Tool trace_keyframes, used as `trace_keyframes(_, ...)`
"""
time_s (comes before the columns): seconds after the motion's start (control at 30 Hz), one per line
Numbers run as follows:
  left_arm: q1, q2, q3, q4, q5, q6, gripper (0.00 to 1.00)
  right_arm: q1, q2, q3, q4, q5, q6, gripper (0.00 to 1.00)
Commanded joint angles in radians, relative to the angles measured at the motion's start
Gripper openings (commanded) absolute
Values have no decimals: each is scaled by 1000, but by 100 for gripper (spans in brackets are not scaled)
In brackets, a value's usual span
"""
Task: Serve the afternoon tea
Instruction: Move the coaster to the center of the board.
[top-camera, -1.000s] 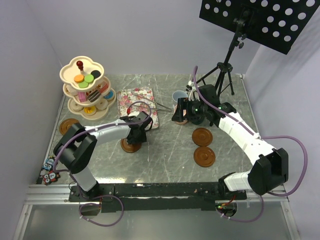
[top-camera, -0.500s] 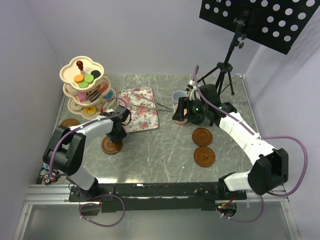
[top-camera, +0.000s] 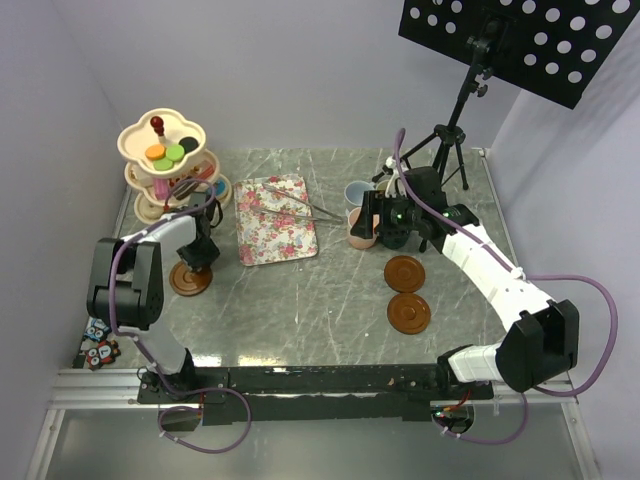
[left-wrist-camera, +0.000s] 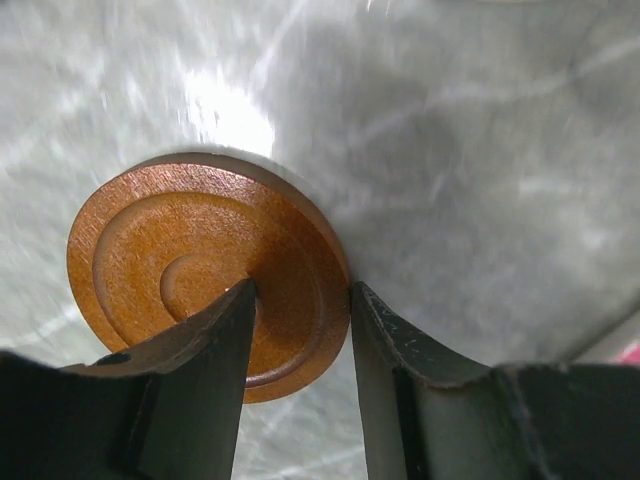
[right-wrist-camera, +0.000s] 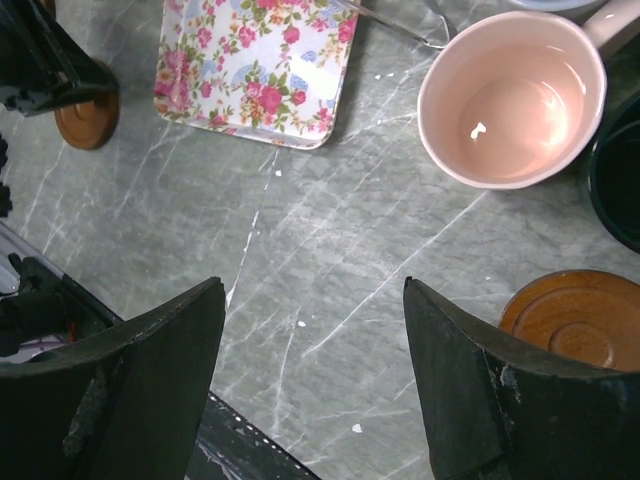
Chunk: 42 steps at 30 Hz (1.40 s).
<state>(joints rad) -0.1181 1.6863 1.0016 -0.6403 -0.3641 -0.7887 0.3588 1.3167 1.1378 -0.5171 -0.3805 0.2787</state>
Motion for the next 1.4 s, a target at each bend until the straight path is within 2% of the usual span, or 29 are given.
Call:
trace_keyframes(0.0,47,75,63,108,-12,117,47,-20,-40,8,25,25,-15,79)
trace_keyframes(0.37,78,174,183,137,-32,190,43,-41,-39,-39,3,60,-41,79)
trace_keyframes(0.53,68,109,148,171,-13,186,44,-47,-60,-64,-27,78,-55,80)
trace_keyframes(0.8,6,-89,80,188,-21,194,58,-47,-128,-160,-139,61,-70,81)
trace_keyframes(1.0,-28,-207,45,145,-22,157,64,-49,-146,-245,-120,54,-49,81)
trace_keyframes(1.07,-32,-256,28,142,-10,151,70,-50,-111,-248,-81,49,-47,81)
trace_keyframes(1.23,-34,-405,-4,130,-9,140,92,-50,51,-204,-15,66,-64,79)
trace_keyframes(1.37,-34,-505,-12,100,-30,134,100,-50,145,-179,26,106,-69,75)
